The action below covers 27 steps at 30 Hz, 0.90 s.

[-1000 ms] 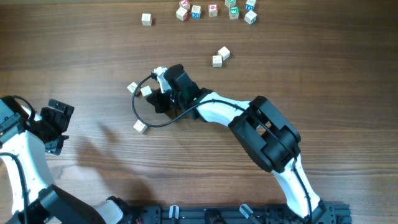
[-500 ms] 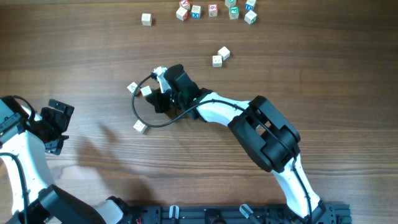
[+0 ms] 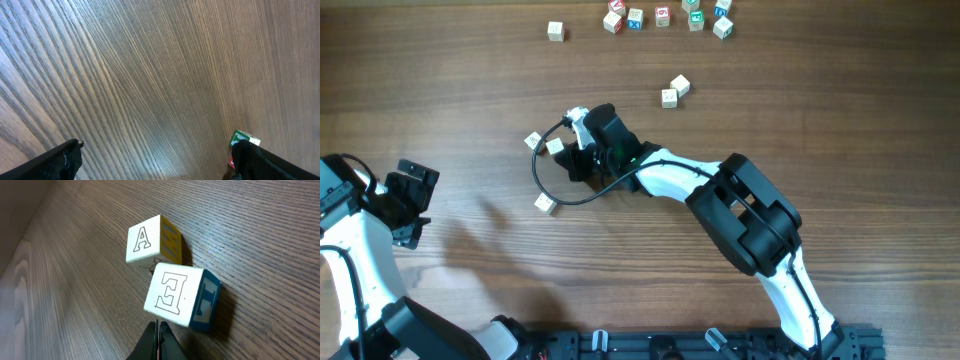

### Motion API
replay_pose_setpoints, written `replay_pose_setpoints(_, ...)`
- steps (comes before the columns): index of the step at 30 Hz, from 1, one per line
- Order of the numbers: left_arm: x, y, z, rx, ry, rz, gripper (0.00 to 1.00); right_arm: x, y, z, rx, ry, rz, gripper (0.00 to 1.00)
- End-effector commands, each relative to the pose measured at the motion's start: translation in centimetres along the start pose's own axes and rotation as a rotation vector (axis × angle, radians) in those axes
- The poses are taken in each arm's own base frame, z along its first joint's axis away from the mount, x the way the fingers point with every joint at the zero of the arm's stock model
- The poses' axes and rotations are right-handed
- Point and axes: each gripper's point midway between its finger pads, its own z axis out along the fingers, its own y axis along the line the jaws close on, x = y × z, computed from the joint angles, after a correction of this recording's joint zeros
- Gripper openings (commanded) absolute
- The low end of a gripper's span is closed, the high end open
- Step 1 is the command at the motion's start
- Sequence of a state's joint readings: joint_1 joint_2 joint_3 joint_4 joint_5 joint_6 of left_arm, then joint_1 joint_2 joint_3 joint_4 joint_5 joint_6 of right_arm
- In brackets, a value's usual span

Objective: Form a circle

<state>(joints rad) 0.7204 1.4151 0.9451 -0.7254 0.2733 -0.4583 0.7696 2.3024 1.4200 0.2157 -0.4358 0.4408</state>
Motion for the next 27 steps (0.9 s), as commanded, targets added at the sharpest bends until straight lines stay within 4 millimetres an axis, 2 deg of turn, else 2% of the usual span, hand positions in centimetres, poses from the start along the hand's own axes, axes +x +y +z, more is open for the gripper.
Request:
replay_pose_setpoints(1,0.00,0.48,0.23,-0.018,0.001,-0.012,1.00,0.71,-0.16,0.61,-0.022,0.019,-0.015,0.04)
replay_pose_setpoints(27,0.00,0.48,0.23,-0.018,0.001,-0.012,1.00,0.37,-0.04,0.60,-0.028,0.006,-0.024,0.04)
